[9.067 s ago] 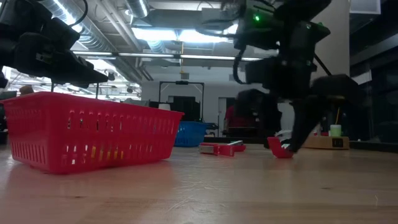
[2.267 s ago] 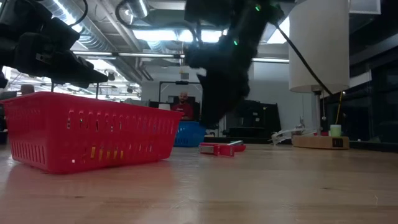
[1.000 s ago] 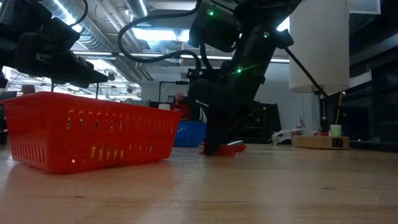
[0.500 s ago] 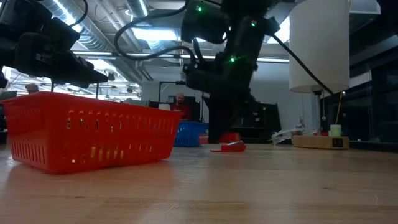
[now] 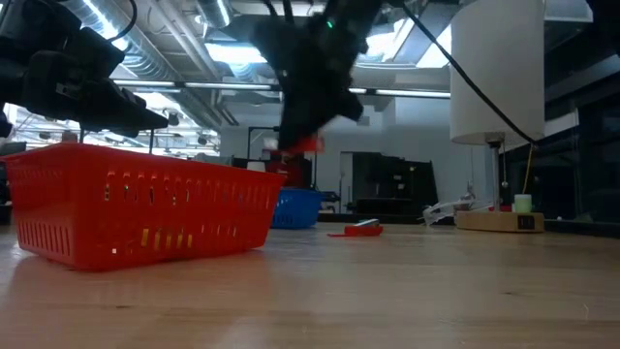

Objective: Pick and place Stapler, Stapler remover, tape
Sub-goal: Put the red stapler into the red bin

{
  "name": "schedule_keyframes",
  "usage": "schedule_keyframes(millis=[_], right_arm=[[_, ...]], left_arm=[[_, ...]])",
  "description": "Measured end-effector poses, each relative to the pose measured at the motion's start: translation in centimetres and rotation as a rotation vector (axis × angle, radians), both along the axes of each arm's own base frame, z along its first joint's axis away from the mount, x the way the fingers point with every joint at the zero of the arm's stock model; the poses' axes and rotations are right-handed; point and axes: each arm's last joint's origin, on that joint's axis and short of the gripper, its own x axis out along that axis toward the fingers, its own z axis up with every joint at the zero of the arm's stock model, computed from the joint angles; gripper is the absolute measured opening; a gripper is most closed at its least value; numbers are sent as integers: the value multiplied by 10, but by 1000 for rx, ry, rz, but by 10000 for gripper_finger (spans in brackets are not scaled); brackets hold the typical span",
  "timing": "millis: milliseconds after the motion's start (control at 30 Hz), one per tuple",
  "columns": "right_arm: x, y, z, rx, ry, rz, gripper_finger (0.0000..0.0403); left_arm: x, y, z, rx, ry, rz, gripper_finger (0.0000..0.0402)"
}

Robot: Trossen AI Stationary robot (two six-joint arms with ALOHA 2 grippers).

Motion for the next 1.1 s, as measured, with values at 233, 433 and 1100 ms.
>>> schedule_keyframes(millis=[233, 433, 1100], right_arm=[[14, 2, 36, 35, -154, -25, 50], [30, 9, 37, 106, -286, 15, 50], [53, 19, -15, 373, -225, 223, 51]], left_arm=[[0, 0, 0, 0, 0, 0, 12], [0, 0, 0, 0, 0, 0, 8], [0, 0, 0, 0, 0, 0, 11]])
